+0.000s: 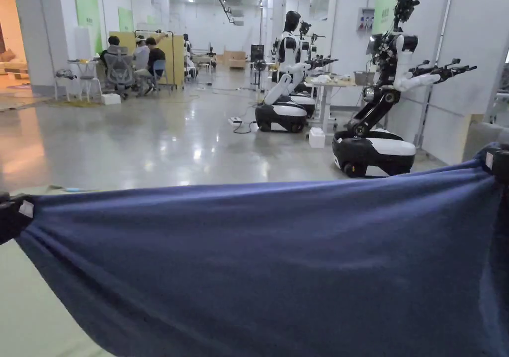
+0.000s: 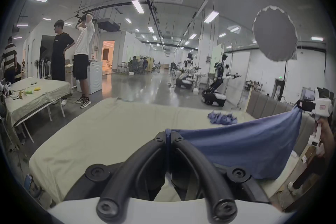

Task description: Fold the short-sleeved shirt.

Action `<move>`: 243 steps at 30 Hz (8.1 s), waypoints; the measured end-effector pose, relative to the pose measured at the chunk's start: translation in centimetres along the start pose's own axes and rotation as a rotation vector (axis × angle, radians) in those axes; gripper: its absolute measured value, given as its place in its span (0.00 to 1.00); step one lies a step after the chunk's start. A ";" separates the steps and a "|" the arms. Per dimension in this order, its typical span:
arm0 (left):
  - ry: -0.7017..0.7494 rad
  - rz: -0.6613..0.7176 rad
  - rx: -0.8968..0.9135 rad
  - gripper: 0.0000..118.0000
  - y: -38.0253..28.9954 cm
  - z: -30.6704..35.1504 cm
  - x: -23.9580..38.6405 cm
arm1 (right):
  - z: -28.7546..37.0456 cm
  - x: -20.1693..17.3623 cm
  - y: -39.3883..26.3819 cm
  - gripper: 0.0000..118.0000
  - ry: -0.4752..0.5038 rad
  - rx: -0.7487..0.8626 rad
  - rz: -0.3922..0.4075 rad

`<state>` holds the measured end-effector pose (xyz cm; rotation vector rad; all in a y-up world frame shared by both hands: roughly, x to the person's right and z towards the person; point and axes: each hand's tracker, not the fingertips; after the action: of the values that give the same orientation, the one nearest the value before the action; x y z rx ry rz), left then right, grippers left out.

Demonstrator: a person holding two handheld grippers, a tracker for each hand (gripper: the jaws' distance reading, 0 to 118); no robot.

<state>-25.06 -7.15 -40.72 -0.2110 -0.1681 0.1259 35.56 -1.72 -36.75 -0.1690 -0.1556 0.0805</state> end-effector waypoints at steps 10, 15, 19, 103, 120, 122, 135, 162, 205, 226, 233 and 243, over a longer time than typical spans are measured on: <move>0.104 -0.199 0.134 0.02 10.8 -11.7 4.0 | -10.0 -0.8 8.1 0.05 -0.105 0.137 0.005; 0.217 -0.202 0.199 0.02 15.2 -18.6 3.9 | -16.9 -2.0 12.6 0.05 -0.113 0.247 -0.005; 0.256 -0.183 0.245 0.02 18.1 -22.4 3.8 | -21.4 -2.8 16.1 0.05 -0.097 0.289 -0.019; 0.116 -0.010 -0.489 1.00 -31.6 0.8 -4.9 | 15.0 -5.1 -34.3 0.03 0.060 -0.260 -0.045; 0.107 -0.168 -0.463 0.03 -31.7 2.3 -2.1 | 9.7 -5.5 -35.3 0.37 0.060 -0.457 -0.084; 0.108 -0.159 -0.459 0.03 -31.0 2.2 -1.8 | 7.8 -3.6 -37.1 1.00 0.069 -0.523 -0.132; 0.118 -0.191 -0.479 0.03 -29.4 2.7 0.5 | 6.2 -4.1 -38.1 0.10 0.094 -0.531 0.027; 0.193 -0.039 -0.702 0.78 -25.8 -20.2 -4.1 | -17.4 -0.4 -32.2 0.90 -0.159 -0.712 -0.044; 0.122 -0.199 -0.554 0.04 -28.2 -8.2 1.7 | -3.3 -3.8 -32.7 0.08 0.138 -0.521 0.014; 0.073 -0.139 -0.554 0.04 -26.2 -3.1 2.2 | -0.9 -0.5 -32.6 0.10 0.163 -0.519 -0.231; 0.035 -0.015 -0.615 0.04 -28.0 2.0 -0.7 | 5.4 1.9 -34.8 0.10 0.122 -0.608 -0.197; 0.071 -0.088 -0.616 1.00 -29.8 4.3 -0.4 | 8.3 0.4 -37.3 0.94 -0.134 -0.650 -0.004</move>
<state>-23.08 -35.24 -30.12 -0.8201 -0.1414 -0.0253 37.09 -37.03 -22.15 -0.8125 -0.3134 0.0351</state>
